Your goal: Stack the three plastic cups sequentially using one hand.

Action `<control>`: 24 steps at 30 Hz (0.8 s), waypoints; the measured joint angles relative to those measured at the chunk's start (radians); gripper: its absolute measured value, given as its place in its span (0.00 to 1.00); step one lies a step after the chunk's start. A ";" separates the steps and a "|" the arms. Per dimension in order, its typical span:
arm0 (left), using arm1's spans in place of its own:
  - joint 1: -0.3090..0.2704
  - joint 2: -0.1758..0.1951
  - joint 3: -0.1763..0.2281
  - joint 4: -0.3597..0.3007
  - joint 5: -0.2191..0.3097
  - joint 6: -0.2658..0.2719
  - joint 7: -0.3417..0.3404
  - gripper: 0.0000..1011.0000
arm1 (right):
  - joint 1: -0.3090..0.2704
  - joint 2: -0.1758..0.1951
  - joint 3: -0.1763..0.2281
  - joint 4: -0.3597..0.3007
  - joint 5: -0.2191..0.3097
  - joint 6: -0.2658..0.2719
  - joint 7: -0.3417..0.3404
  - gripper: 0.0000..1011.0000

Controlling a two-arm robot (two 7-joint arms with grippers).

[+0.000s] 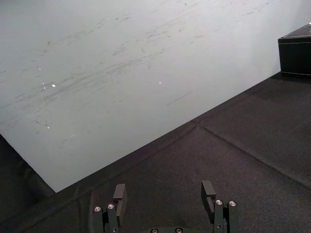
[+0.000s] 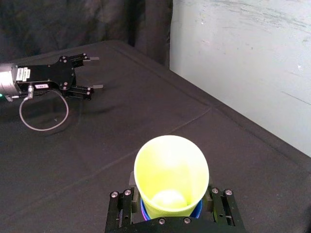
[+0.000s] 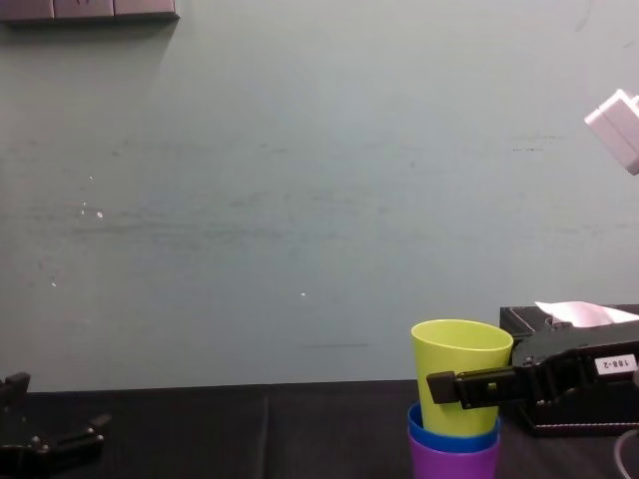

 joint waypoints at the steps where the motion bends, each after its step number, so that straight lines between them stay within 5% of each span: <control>1: 0.000 0.000 0.000 0.000 0.000 0.000 0.000 1.00 | 0.000 0.000 0.000 0.000 0.000 0.000 0.000 0.72; 15: 0.000 0.000 0.000 0.000 0.000 0.000 0.000 1.00 | 0.000 0.001 0.001 -0.003 0.000 0.001 0.000 0.72; 24: 0.000 0.000 0.000 0.000 0.000 0.000 0.000 1.00 | 0.000 0.002 0.001 -0.004 0.000 0.002 0.000 0.94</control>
